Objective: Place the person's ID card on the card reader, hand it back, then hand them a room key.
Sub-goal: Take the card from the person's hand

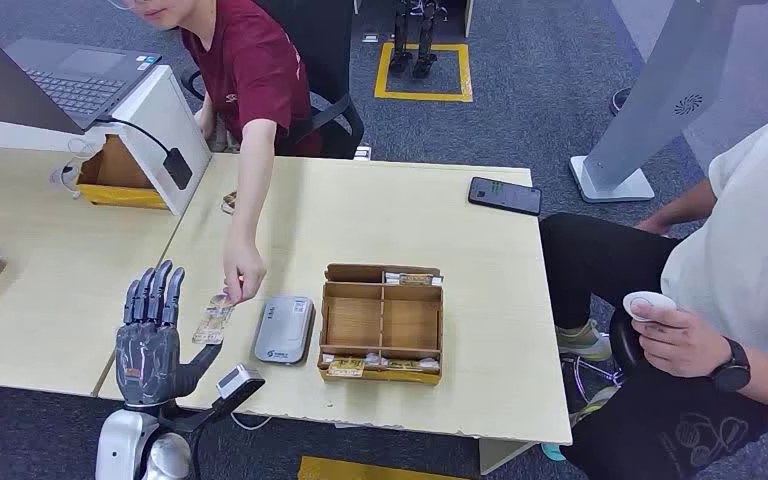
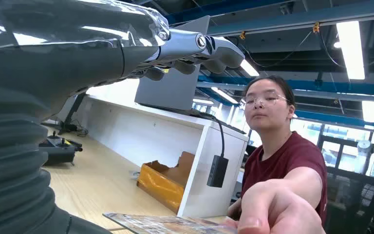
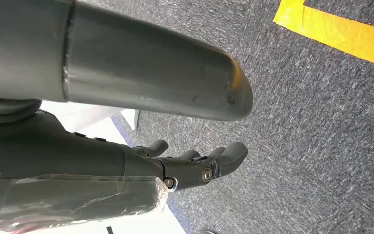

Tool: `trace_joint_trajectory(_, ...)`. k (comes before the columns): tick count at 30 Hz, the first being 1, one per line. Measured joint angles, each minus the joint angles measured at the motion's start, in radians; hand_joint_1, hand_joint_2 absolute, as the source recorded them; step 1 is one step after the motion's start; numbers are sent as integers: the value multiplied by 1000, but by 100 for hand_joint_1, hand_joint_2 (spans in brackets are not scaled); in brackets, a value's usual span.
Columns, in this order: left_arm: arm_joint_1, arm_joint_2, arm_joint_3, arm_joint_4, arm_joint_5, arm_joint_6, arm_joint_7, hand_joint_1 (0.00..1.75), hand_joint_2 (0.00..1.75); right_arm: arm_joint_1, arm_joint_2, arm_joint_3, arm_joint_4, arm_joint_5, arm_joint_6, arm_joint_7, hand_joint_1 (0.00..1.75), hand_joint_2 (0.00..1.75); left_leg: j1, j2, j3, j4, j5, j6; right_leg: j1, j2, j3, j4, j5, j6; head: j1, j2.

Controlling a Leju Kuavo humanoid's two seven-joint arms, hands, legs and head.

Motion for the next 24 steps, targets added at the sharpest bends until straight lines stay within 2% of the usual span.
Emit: trace_joint_trajectory(24, 0, 0, 5, 1, 33, 0, -32, 175, 175, 0, 0, -1, 0, -1, -2, -6, 0, 0, 0, 0, 0, 0, 0, 0, 0, 0, 0, 0, 0, 0, 0, 0)
